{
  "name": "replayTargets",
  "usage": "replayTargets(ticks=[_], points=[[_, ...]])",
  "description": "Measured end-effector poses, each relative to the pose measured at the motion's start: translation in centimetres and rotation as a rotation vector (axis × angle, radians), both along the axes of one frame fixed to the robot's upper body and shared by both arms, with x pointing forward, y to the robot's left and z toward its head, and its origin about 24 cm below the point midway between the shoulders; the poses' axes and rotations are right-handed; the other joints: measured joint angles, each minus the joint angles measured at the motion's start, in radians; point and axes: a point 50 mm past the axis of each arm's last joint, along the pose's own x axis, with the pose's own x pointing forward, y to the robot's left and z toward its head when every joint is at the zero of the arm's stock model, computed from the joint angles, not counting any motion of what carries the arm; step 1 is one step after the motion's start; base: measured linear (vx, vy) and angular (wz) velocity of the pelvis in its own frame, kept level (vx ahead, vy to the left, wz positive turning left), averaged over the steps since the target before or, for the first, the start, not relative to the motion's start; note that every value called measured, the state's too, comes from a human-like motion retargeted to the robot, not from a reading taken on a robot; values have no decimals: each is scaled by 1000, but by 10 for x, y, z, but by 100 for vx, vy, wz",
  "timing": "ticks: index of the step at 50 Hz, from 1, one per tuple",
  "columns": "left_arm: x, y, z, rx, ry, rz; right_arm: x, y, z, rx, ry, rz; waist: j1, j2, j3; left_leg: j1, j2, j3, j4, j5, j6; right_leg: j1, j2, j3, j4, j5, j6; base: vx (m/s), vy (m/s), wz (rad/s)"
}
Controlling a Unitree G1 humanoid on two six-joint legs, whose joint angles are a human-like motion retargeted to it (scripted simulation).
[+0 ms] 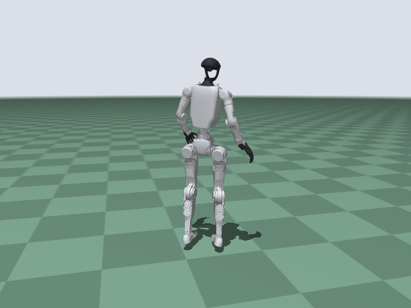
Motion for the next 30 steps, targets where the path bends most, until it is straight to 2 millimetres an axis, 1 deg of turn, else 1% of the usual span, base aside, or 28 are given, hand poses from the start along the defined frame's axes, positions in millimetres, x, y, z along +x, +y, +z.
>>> replayTargets(ticks=[2,3,5,7,9,11,13,15,17,20,22,24,27,30], points=[[11,18,29,104,-131,-70,19,-2,24,-37,-124,105,-4,-9,8,-3,18,2,-14,-25,-5,-46,38,24,58,-17,6,-8,-4,-100],[13,24,44,124,-194,-98,27,-5,40,-67,-192,160,-15,-4,6,-7,21,21,-40,-14,-6,-71,41,45,62,-9,1,-15,9,-75],[15,39,80,186,-311,-165,38,-11,77,-112,-322,271,-42,-8,-1,-17,29,52,-89,9,-4,-122,56,60,84,-2,1,-17,7,-48],[14,56,120,291,-422,-232,44,-20,120,-178,-443,365,-75,-25,-4,-33,30,64,-124,34,-5,-163,59,57,99,-1,7,-15,1,-24],[11,72,165,439,-540,-278,43,-31,166,-293,-556,429,-97,-44,7,-37,37,73,-153,49,-20,-184,65,48,102,-3,8,-10,-8,-23],[5,85,210,612,-658,-297,37,-42,209,-443,-647,464,-102,-63,26,-33,47,96,-167,51,-37,-194,71,37,104,-10,8,-10,-6,-52],[-2,95,247,759,-751,-292,29,-52,244,-609,-691,491,-89,-72,34,-41,48,137,-185,61,-43,-219,63,29,97,-9,8,-19,11,-97],[-11,104,276,849,-807,-273,22,-60,272,-769,-686,525,-68,-63,29,-66,53,185,-206,80,-49,-261,43,-6,75,4,-23,-22,14,-115],[-19,115,298,933,-825,-245,17,-65,293,-893,-646,566,-50,-61,26,-71,62,223,-229,88,-60,-283,15,-107,64,-1,-43,-14,5,-107],[-30,135,322,1052,-790,-196,15,-70,318,-1036,-565,643,-25,-60,26,-68,69,274,-257,95,-75,-299,-34,-262,57,-4,-53,-8,2,-96],[-36,148,332,1129,-736,-172,16,-71,331,-1111,-514,689,-13,-61,29,-66,69,299,-262,97,-81,-302,-50,-299,53,13,-42,-5,2,-75],[-39,157,339,1190,-684,-161,18,-71,342,-1164,-482,722,-9,-65,30,-63,65,312,-254,96,-81,-298,-55,-287,46,39,-23,-1,1,-46],[-40,161,346,1231,-652,-169,21,-68,354,-1202,-468,754,-8,-70,28,-57,58,317,-233,88,-79,-278,-60,-264,29,62,-10,1,0,-8],[-37,155,351,1211,-692,-201,24,-65,362,-1216,-480,776,-6,-68,19,-46,52,310,-220,80,-78,-247,-74,-279,5,62,-14,6,1,12]])
